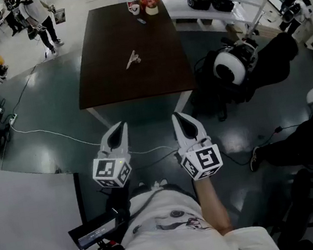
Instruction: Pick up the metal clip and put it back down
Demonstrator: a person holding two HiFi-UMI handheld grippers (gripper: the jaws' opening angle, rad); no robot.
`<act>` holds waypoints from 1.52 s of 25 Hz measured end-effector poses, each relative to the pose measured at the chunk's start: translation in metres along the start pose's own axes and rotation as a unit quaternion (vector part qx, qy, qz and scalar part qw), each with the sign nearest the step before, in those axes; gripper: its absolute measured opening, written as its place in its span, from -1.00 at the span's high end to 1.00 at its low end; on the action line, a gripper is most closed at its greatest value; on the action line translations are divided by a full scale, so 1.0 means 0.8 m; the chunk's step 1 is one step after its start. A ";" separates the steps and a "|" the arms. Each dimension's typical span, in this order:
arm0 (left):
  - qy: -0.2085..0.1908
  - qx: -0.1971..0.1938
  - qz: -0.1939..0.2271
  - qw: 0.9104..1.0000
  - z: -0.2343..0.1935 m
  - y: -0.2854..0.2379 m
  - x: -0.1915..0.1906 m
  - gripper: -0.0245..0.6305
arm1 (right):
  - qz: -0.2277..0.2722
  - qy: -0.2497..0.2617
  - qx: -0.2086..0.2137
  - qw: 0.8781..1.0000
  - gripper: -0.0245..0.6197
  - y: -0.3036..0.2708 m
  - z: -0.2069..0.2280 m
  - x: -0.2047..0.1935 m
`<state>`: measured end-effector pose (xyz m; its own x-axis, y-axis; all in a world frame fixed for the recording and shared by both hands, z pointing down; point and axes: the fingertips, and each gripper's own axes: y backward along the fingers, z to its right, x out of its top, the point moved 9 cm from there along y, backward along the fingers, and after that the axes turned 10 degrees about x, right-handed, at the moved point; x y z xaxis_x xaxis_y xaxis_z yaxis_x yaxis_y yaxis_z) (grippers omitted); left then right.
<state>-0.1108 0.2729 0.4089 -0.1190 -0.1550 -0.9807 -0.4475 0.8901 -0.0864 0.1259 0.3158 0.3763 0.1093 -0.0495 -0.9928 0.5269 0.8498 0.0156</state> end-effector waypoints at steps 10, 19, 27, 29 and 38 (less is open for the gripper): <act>-0.001 -0.007 -0.014 1.000 0.026 -0.005 -0.010 0.93 | -0.010 -0.006 0.005 1.000 0.93 0.014 0.004 -0.007; -0.001 -0.007 -0.025 1.000 0.018 -0.013 -0.011 0.93 | -0.014 -0.020 -0.003 1.000 0.93 0.001 0.010 -0.012; 0.011 -0.017 -0.012 1.000 -0.014 -0.070 0.000 0.93 | 0.001 -0.017 0.000 1.000 0.92 -0.048 0.028 -0.005; 0.014 -0.026 -0.003 1.000 -0.028 -0.101 0.004 0.93 | 0.004 -0.008 -0.004 1.000 0.92 -0.074 0.042 -0.001; 0.029 -0.034 -0.016 0.999 -0.087 -0.151 0.009 0.93 | -0.006 -0.011 -0.024 1.000 0.92 -0.147 0.059 0.000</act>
<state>-0.1192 0.1346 0.4243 -0.1541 -0.2091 -0.9657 -0.5107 0.8535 -0.1033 0.1037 0.1911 0.3800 0.1218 -0.0703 -0.9901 0.4876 0.8730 -0.0020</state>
